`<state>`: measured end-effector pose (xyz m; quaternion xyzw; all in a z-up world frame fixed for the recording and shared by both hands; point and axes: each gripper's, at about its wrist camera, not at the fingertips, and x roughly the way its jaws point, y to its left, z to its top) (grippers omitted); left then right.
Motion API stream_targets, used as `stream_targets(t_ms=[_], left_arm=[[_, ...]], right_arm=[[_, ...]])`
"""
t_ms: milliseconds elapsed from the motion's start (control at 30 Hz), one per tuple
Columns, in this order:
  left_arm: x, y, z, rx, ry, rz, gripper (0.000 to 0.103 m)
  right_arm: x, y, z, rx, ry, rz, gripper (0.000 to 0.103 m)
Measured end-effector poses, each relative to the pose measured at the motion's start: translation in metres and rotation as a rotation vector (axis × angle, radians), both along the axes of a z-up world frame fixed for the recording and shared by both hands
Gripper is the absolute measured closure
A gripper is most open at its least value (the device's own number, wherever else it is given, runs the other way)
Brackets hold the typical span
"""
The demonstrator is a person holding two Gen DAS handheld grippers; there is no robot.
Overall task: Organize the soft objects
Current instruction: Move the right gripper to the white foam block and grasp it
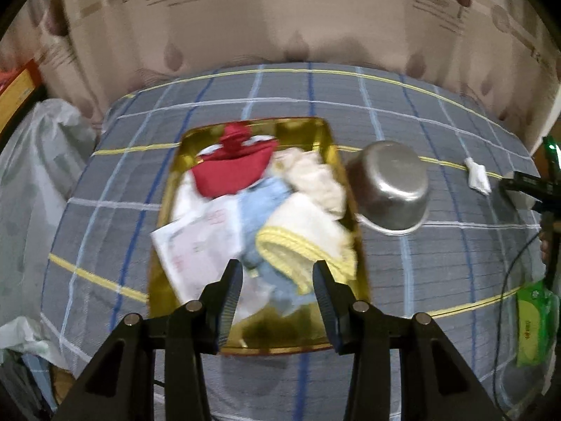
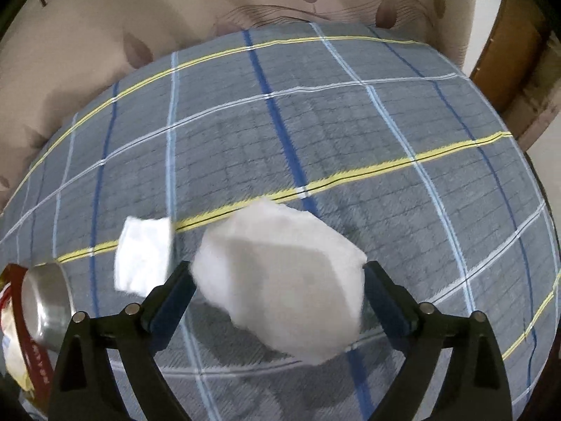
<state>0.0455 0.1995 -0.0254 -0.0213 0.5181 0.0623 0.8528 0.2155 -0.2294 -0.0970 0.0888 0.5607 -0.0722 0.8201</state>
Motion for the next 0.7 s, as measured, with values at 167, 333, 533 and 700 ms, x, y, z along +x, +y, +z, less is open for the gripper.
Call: stream_targets(t_ms=[167,333,533,700], left_arm=[[0.013,-0.029,0.002,-0.018,0.002,-0.059,0.061],[0.022,-0.056,-0.002,-0.020,0.014,-0.109,0.060],[0.025,-0.074,-0.004,-0.007,0.026,-0.148,0.060],[0.025,-0.079,-0.002,-0.008,0.029,-0.158,0.059]], right_arm=[[0.002,-0.011,-0.006,0.083,0.007,0.002,0.020],[0.001,-0.015,-0.002,0.064,0.009,0.034,0.021],[0.005,-0.019,0.005,-0.020,0.022,0.102,0.016],[0.011,-0.031,0.011,-0.007,-0.010,0.162,0.016]])
